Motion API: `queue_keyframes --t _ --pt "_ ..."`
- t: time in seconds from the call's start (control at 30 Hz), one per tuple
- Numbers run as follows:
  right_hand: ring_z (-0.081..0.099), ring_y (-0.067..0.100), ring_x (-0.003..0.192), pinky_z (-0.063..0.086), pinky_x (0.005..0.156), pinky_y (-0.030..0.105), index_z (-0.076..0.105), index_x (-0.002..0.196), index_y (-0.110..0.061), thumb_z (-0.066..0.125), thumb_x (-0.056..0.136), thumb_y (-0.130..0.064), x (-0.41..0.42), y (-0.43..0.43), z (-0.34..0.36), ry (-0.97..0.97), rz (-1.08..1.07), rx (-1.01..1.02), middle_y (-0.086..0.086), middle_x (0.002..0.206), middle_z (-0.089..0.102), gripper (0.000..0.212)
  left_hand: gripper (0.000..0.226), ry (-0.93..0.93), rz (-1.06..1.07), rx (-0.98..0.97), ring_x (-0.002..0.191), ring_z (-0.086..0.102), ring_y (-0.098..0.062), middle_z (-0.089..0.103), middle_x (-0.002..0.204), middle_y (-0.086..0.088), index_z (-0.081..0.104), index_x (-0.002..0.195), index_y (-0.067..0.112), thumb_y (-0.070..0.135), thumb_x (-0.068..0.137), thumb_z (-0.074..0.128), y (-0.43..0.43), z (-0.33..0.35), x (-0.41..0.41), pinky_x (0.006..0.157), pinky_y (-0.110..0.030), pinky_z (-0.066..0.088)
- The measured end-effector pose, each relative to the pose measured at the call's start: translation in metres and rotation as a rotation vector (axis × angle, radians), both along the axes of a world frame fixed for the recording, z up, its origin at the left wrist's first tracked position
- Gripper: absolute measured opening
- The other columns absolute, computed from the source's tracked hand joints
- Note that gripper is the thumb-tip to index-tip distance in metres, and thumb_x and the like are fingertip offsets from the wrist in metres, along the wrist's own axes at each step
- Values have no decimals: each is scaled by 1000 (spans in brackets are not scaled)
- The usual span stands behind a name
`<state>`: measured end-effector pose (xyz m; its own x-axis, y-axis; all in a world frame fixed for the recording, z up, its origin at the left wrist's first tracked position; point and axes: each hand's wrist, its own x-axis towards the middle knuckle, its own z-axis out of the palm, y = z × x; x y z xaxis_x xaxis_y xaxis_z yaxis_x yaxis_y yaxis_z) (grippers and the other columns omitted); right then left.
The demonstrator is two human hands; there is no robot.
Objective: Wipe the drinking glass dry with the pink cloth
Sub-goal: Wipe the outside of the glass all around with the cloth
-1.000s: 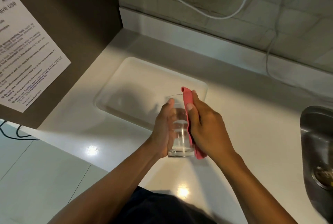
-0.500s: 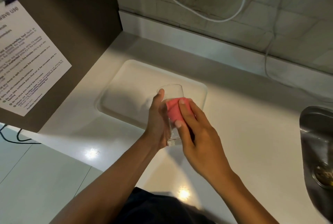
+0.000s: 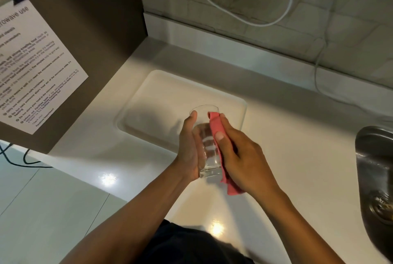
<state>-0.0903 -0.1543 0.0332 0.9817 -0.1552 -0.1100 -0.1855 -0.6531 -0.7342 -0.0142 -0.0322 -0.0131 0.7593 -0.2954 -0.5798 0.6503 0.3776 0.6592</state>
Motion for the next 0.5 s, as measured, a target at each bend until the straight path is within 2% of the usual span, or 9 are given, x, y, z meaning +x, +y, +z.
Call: queue_keyframes --t 0.03,0.1,0.17,0.27,0.33,0.43,0.5 --pt "63 12 119 53 104 40 38 150 -51 27 104 -62 4 3 2 -14 3 -3 -14 147 55 49 78 4 -10 -36 108 74 -34 81 113 -17 83 116 10 73 96 40 0 -1 1 92 -47 60" --pt "58 15 128 51 105 36 23 154 -55 27 105 -62 -4 11 4 -60 80 -45 -16 163 33 50 76 6 -20 -177 97 79 -32 82 103 -17 86 104 10 73 97 43 5 -1 7 82 -43 64" --pt "49 14 138 49 106 33 10 153 -63 27 105 -62 -19 12 2 -83 150 -82 -20 168 17 51 75 -38 -17 -215 92 78 -32 80 97 -18 85 98 7 75 93 51 9 1 10 83 -44 63" --pt "51 14 136 44 111 33 19 155 -56 28 105 -61 -14 3 -1 -39 67 -29 -19 163 31 51 77 -21 10 -95 108 75 -40 80 109 -20 85 103 9 76 91 50 1 -1 4 98 -52 59" --pt "44 9 141 33 112 23 25 156 -49 27 104 -61 0 2 0 -36 -4 -32 -18 162 34 53 76 11 2 -81 122 71 -42 78 121 -20 84 114 13 74 94 44 -8 -2 -1 103 -54 56" --pt "25 -5 140 23 108 15 13 154 -60 23 106 -61 -5 10 1 -106 88 -137 -20 168 17 49 76 40 -39 -264 104 79 -32 82 110 -16 85 109 10 74 95 46 -3 -1 3 87 -44 64" --pt "23 -9 140 22 109 13 12 154 -61 22 105 -62 -19 6 -2 -95 137 -166 -25 167 14 50 80 1 -71 -291 95 78 -31 81 101 -17 85 102 6 77 92 49 3 0 6 90 -45 63"
